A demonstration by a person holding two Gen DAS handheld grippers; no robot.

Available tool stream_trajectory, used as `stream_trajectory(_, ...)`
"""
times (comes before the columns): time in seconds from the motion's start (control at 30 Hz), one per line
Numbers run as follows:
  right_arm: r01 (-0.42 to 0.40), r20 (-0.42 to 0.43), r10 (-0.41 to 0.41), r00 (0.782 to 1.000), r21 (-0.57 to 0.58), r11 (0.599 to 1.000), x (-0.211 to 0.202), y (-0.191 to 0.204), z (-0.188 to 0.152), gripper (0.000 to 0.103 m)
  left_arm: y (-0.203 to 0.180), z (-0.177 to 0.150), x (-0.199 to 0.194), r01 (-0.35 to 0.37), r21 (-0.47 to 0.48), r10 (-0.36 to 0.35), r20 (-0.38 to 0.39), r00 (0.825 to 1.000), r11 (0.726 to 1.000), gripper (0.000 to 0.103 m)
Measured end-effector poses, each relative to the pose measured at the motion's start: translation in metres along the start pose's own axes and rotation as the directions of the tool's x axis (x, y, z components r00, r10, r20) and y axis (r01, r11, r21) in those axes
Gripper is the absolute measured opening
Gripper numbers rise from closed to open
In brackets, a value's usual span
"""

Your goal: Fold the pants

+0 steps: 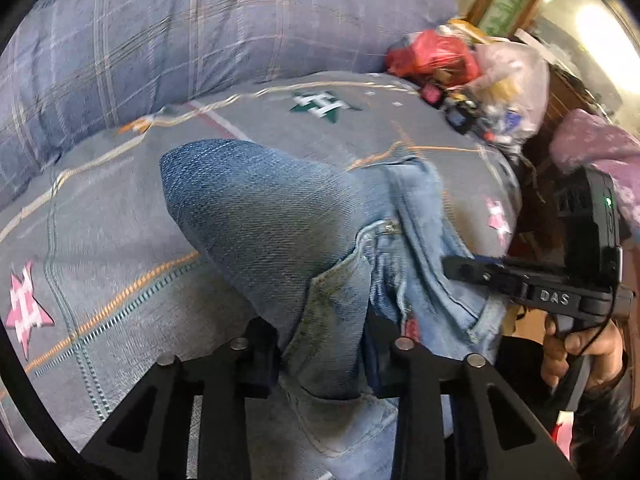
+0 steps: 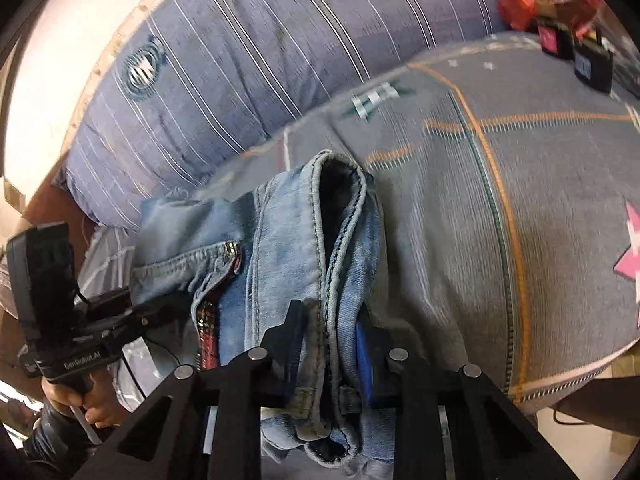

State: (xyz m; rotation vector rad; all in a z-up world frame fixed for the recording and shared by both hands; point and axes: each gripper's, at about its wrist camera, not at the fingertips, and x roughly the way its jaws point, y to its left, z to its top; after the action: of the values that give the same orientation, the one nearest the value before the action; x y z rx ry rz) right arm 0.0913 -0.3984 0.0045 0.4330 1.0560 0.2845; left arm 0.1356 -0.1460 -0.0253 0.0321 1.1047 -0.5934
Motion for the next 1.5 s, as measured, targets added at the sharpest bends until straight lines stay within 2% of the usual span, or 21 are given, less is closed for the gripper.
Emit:
stream_trajectory(0.07, -0.042, -0.023, 0.043, 0.999, 0.050, 0.998, 0.009, -0.014, -0.001, 0.031, 0.009, -0.002, 0.005, 0.014, -0.047, -0.014, -0.007, 1.000, 0.999, 0.048)
stream_trajectory(0.17, -0.044, -0.048, 0.050, 0.998, 0.121, 0.992, 0.020, -0.029, 0.001, 0.033, 0.013, -0.004, 0.012, 0.006, -0.071, -0.007, -0.018, 1.000, 0.997, 0.051)
stream_trajectory(0.23, -0.006, -0.044, 0.010, 0.999, 0.096, 0.995, 0.021, -0.024, 0.003, 0.030, 0.011, -0.003, 0.009, 0.007, -0.071, -0.008, -0.004, 1.000, 0.997, 0.044)
stream_trajectory(0.27, 0.014, -0.036, -0.011, 0.999, 0.072, 0.997, 0.019, -0.019, 0.004, 0.026, 0.010, -0.003, 0.004, 0.024, -0.075, -0.023, 0.017, 1.000, 0.997, 0.033)
stream_trajectory(0.33, 0.043, 0.004, -0.043, 0.999, 0.005, 0.999, 0.009, -0.004, 0.003, 0.023, 0.005, -0.002, -0.006, 0.045, -0.068, -0.042, 0.043, 0.998, 0.997, 0.028)
stream_trajectory(0.6, 0.063, 0.163, -0.056, 0.985, -0.043, 0.997, -0.055, 0.035, 0.015, 0.021, -0.016, 0.013, -0.061, 0.136, -0.038, -0.127, 0.170, 0.977, 0.990, 0.027)
stream_trajectory(0.73, 0.068, 0.215, -0.051, 0.975, -0.076, 0.995, -0.082, 0.057, 0.022, 0.021, -0.014, 0.022, -0.088, 0.131, -0.021, -0.123, 0.220, 0.968, 0.991, 0.027)
stream_trajectory(0.83, 0.061, 0.227, -0.033, 0.973, -0.118, 0.991, -0.087, 0.083, 0.028, 0.021, 0.006, 0.021, -0.108, 0.114, -0.041, -0.101, 0.248, 0.963, 0.993, 0.027)
stream_trajectory(0.97, 0.021, 0.213, 0.015, 0.977, -0.168, 0.985, -0.064, 0.117, 0.032, 0.021, 0.049, 0.015, -0.129, 0.048, -0.096, -0.021, 0.265, 0.964, 0.994, 0.027)
stream_trajectory(1.07, -0.036, 0.169, 0.071, 0.983, -0.200, 0.979, -0.027, 0.149, 0.042, 0.021, 0.089, 0.010, -0.148, -0.021, -0.155, 0.062, 0.265, 0.962, 0.988, 0.027)
stream_trajectory(1.27, -0.134, 0.107, 0.164, 0.981, -0.244, 0.961, 0.046, 0.212, 0.061, 0.021, 0.162, 0.010, -0.171, -0.102, -0.247, 0.164, 0.246, 0.955, 0.964, 0.027)
stream_trajectory(1.5, -0.154, 0.046, 0.173, 0.984, -0.274, 0.949, 0.117, 0.259, 0.091, 0.021, 0.234, 0.023, -0.168, -0.166, -0.312, 0.237, 0.204, 0.950, 0.936, 0.028)
